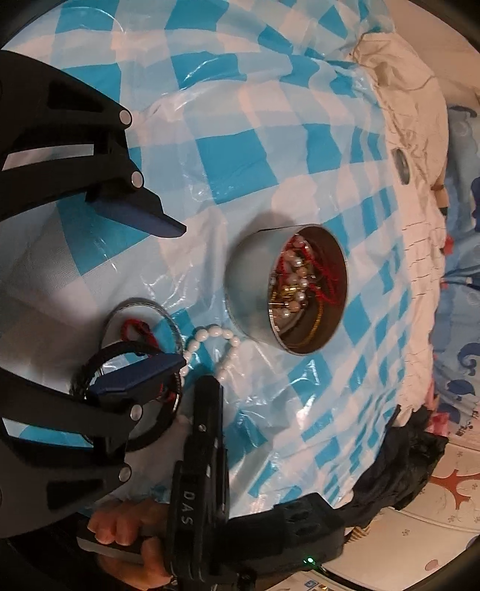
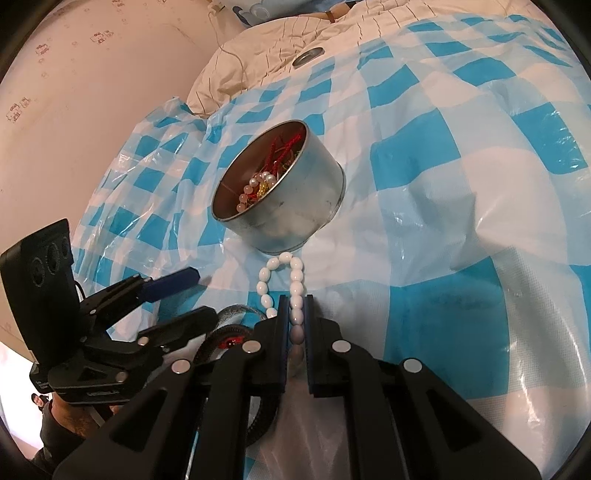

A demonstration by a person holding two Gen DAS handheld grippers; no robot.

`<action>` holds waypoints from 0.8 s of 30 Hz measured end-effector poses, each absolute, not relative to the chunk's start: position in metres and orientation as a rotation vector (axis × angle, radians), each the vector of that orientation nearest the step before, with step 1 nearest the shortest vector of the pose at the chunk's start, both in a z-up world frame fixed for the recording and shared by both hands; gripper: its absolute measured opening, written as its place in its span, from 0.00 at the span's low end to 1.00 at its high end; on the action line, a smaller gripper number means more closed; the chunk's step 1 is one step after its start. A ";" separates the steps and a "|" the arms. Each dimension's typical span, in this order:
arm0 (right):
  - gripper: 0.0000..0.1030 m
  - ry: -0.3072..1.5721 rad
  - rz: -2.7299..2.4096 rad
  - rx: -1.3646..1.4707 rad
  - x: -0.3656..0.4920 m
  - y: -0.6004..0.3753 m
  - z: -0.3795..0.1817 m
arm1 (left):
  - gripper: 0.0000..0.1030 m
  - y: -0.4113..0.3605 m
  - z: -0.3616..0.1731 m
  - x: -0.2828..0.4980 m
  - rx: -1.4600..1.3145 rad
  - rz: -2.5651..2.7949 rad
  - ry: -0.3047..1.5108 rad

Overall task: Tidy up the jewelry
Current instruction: 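Carry the white bracelet toward the tin with the right tool while the left tool grasps the black cord bracelet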

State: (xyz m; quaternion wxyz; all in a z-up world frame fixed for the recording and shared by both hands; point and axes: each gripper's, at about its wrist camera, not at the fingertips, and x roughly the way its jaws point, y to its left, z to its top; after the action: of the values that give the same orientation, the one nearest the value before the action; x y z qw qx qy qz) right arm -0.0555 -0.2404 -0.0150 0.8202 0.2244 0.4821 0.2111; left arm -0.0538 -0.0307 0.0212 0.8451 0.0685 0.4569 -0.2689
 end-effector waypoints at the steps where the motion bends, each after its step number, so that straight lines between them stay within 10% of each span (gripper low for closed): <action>1: 0.08 1.026 0.449 0.477 -0.056 -0.241 -0.015 | 0.62 -0.030 0.023 -0.054 0.136 -0.572 0.960; 10: 0.08 1.028 0.449 0.476 -0.056 -0.241 -0.015 | 0.64 -0.053 0.027 -0.078 0.247 -0.681 0.901; 16: 0.08 1.028 0.447 0.473 -0.057 -0.240 -0.016 | 0.18 -0.054 0.025 -0.086 0.340 -0.674 0.878; 24: 0.09 1.029 0.446 0.468 -0.057 -0.240 -0.017 | 0.17 -0.062 0.015 -0.090 0.392 -0.699 0.904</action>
State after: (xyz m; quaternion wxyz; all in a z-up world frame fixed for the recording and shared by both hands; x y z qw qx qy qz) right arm -0.0570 -0.2398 -0.0171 0.8211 0.2199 0.4833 0.2096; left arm -0.0895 -0.0621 0.0145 0.8232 0.1842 0.4249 -0.3285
